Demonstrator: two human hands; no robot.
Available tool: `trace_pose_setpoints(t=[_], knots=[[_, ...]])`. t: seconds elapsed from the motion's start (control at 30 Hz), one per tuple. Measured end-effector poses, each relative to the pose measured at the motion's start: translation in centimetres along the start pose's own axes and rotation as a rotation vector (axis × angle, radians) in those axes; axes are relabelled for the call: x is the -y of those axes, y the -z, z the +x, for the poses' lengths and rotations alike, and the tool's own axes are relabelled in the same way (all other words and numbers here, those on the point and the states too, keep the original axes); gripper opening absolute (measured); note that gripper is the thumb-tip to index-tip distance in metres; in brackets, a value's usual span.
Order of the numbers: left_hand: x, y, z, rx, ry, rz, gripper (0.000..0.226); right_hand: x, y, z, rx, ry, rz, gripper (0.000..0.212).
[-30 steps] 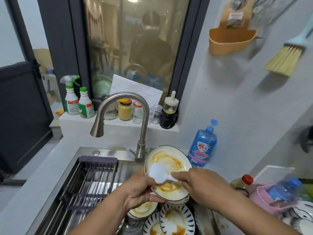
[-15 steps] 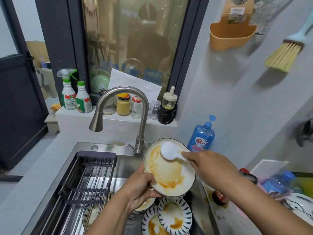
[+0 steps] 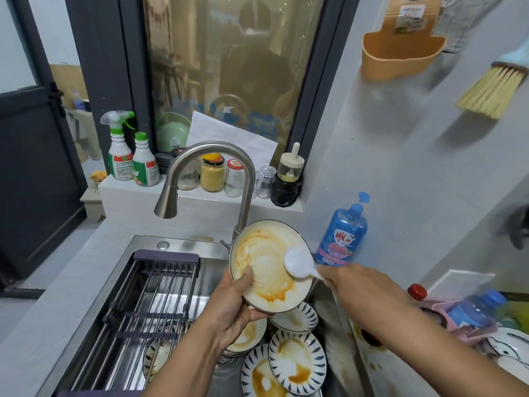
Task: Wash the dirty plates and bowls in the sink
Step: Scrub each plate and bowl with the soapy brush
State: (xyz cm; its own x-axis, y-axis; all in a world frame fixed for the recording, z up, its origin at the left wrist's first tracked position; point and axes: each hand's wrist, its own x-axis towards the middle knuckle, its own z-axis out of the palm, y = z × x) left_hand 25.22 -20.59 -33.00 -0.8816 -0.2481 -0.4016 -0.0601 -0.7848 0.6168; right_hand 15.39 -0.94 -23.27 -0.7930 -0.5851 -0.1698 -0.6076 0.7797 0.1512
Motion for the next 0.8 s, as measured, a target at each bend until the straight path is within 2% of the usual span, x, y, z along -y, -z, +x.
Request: trace_pose_setpoints(t=[0.13, 0.3, 0.37, 0.53, 0.7, 0.8], knots=[[-0.2, -0.6, -0.1, -0.038, -0.079, 0.039, 0.021, 2.2, -1.6, -1.3, 0.122, 0.075, 0.143, 0.028], [0.4, -0.7, -0.3, -0.09, -0.089, 0.066, 0.011, 3.9, -2.2, -1.5, 0.137, 0.162, 0.335, 0.029], [0.5, -0.2, -0.2, -0.079, -0.096, 0.067, 0.018, 3.2, -2.6, -1.5, 0.147, 0.131, 0.275, 0.03], [0.9, 0.6, 0.0, 0.014, -0.052, 0.163, 0.065, 0.5, -2.5, 0.0, 0.023, -0.026, 0.037, 0.036], [1.9, 0.4, -0.2, 0.123, 0.087, 0.17, 0.063, 1.0, -2.2, 2.0, -0.099, 0.027, 0.016, 0.057], [2.0, 0.9, -0.1, 0.165, 0.156, 0.163, 0.063, 1.3, -1.8, 2.9, -0.1, 0.136, 0.004, 0.05]])
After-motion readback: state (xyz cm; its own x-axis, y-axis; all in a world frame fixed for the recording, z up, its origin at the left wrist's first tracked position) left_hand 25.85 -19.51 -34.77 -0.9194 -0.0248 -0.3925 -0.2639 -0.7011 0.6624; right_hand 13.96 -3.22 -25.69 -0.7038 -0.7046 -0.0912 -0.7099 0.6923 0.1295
